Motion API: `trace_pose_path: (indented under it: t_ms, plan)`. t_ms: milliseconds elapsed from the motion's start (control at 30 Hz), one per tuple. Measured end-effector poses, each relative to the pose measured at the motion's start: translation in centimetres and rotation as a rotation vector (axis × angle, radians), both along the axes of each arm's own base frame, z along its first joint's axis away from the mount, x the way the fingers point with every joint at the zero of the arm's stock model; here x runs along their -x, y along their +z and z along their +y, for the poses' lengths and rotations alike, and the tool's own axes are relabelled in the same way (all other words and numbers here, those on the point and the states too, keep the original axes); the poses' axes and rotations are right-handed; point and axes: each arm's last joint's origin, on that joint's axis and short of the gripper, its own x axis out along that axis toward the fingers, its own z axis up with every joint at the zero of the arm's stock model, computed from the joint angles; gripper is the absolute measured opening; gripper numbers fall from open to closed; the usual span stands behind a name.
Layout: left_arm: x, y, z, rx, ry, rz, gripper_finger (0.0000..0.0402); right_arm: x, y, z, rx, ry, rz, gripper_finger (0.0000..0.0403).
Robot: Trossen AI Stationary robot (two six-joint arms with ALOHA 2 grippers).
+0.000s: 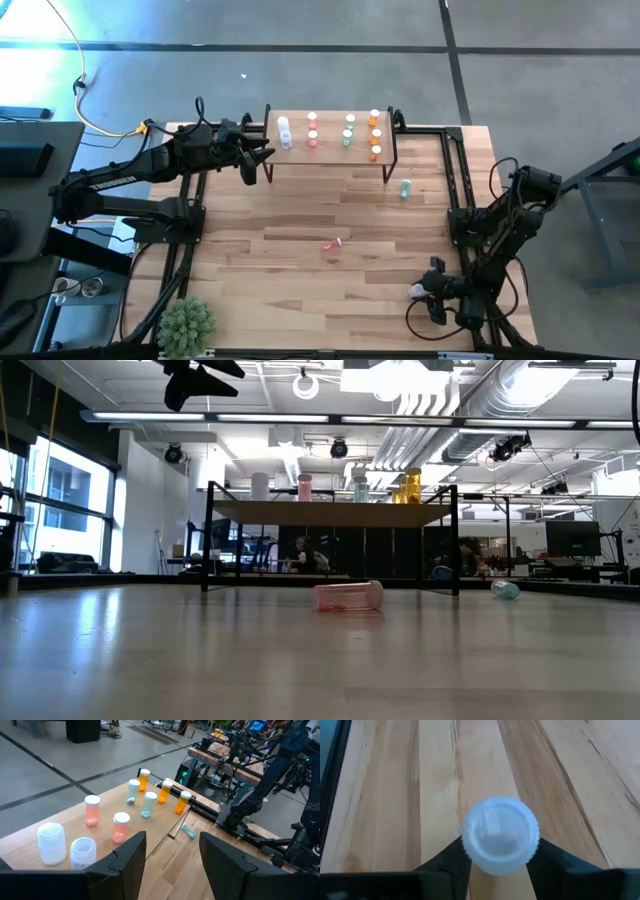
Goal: Pick and place medicine bottles onto shelf by color
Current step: Put the white pill bottle on the shelf aligned with the other white pill bottles
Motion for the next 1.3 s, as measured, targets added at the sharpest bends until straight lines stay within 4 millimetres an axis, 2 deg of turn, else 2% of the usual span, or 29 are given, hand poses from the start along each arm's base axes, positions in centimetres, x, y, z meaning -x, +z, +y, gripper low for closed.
trace_pose_path:
  t_ms: [133, 300, 567, 967, 1167, 1300]
  plan:
    - [0.0, 0.0, 0.0, 0.001, 0.0, -0.001, 0.0172, -0.2, 0.1, 0.1, -0.013, -0.008, -0.005, 0.012]
    - [0.0, 0.0, 0.0, 0.032, 0.005, -0.02, 0.0172, -1.3, 0.7, 0.3, -0.043, -0.045, 0.001, 0.0124]
    - [-0.1, 0.0, -0.2, 0.028, -0.08, -0.013, 0.0172, -4.6, 2.0, -0.2, -0.094, -0.169, -0.02, 0.0136]
    - [-0.1, 0.0, -0.3, -0.071, -0.133, 0.044, 0.0172, -11.1, 5.0, -2.4, -0.17, -0.346, -0.06, 0.0135]
    - [0.1, -0.8, -0.4, -0.075, -0.152, 0.144, 0.0177, -15.0, 8.0, -4.2, -0.197, -0.391, -0.118, 0.0135]
    - [0.3, -1.4, -0.5, -0.047, -0.156, 0.201, 0.0202, -17.4, 10.3, -5.6, -0.187, -0.414, -0.176, 0.0135]
